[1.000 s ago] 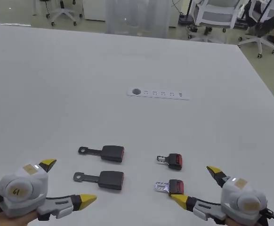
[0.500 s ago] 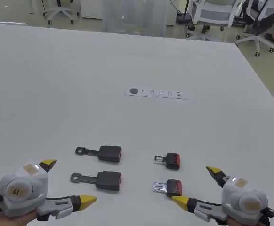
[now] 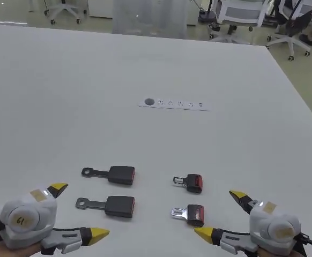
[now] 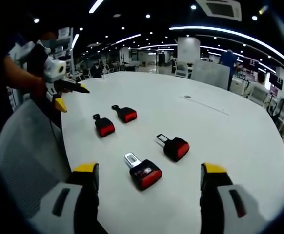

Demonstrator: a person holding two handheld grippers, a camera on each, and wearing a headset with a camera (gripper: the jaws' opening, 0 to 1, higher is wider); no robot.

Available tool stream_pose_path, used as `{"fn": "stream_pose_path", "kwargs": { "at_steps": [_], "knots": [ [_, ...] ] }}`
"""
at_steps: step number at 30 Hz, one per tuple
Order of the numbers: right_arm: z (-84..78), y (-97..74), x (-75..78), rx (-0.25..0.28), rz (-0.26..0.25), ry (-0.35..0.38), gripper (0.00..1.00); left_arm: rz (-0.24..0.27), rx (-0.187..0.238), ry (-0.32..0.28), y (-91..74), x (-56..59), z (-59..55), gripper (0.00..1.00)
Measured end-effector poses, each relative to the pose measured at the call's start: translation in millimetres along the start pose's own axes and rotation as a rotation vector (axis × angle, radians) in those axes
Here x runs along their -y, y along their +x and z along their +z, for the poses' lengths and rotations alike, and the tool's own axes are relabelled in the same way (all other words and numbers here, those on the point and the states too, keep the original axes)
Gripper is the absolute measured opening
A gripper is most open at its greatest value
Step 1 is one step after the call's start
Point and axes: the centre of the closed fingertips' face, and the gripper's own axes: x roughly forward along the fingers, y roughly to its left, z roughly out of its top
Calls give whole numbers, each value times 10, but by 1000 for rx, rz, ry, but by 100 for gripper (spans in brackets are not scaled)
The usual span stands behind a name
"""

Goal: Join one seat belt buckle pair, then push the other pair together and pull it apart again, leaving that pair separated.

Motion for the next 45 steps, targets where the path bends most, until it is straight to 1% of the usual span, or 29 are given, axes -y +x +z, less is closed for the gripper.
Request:
{"fn": "stream_pose_path", "kwargs": {
  "at_steps": [5, 10, 12, 15, 16, 18, 21, 24, 29, 33, 35, 36, 39, 42, 44, 45],
  "knots": [
    [-36, 34, -44, -18, 35, -16, 86, -17, 4, -2, 58, 6, 28, 97],
    [-58, 75, -65, -35, 68, -25, 85, -38, -3, 18, 112, 17, 24, 97],
    [-68, 99, -72, -42, 88, -25, 85, -46, -10, 26, 138, 14, 17, 96],
    [-96, 132, -63, -59, 104, -39, 83, -65, -22, 40, 178, 30, 7, 96],
    [-111, 146, -64, -71, 116, -39, 82, -72, -33, 49, 199, 36, -3, 95],
    [-116, 162, -65, -77, 130, -41, 79, -83, -44, 61, 235, 41, -25, 94],
    [-149, 208, -74, -95, 157, -53, 78, -111, -66, 84, 306, 79, -45, 91],
    [-179, 264, -86, -108, 173, -64, 78, -124, -78, 100, 371, 81, -64, 90],
    [-219, 348, -153, -131, 220, -86, 78, -144, -97, 106, 450, 72, -99, 87],
    [-244, 411, -152, -144, 248, -93, 78, -159, -111, 111, 512, 62, -121, 86],
    [-265, 439, -148, -158, 265, -100, 78, -178, -119, 125, 540, 69, -139, 81],
    [-274, 451, -150, -164, 277, -100, 78, -186, -132, 138, 559, 71, -159, 79],
    [-312, 476, -153, -183, 301, -115, 74, -208, -152, 156, 622, 92, -195, 80],
    [-339, 504, -159, -195, 325, -123, 74, -228, -165, 169, 689, 102, -212, 81],
    [-356, 510, -168, -205, 346, -130, 74, -239, -181, 189, 743, 100, -225, 81],
    [-362, 513, -166, -208, 351, -132, 73, -253, -198, 215, 775, 100, -252, 81]
  ]
}}
